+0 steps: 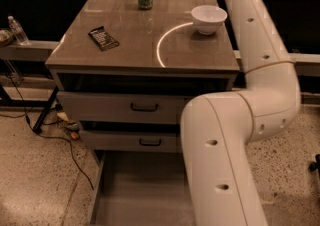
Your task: Place green can into bottom drawer
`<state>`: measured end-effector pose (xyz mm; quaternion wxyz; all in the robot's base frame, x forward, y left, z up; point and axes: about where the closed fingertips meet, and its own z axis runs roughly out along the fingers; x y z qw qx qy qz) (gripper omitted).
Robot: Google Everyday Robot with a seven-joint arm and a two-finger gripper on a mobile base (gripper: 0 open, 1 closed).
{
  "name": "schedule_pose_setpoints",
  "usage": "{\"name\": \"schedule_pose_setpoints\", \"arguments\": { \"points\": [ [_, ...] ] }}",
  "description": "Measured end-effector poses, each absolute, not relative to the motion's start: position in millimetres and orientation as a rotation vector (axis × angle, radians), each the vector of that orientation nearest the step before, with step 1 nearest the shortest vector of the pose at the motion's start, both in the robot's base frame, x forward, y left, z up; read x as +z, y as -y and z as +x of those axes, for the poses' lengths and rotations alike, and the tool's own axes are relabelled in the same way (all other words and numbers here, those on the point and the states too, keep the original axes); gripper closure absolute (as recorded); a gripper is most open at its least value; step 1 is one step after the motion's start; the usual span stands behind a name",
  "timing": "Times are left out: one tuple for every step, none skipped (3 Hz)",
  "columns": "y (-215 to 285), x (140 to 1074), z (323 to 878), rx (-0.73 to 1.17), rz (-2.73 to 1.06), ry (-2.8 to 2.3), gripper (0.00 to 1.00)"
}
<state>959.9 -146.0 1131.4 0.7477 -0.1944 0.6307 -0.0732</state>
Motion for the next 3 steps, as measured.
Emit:
{"name": "schedule_pose_setpoints", "arguments": {
  "points": [
    [203.4,1192.3,922.4,-0.19,-0.343,-1.297,0.0],
    [254.6,1248.9,875.4,-0.236,-0.287,-1.218,0.0],
    [254.5,1248.8,875.5,-0.236,-0.287,-1.218,0.0]
  ]
}}
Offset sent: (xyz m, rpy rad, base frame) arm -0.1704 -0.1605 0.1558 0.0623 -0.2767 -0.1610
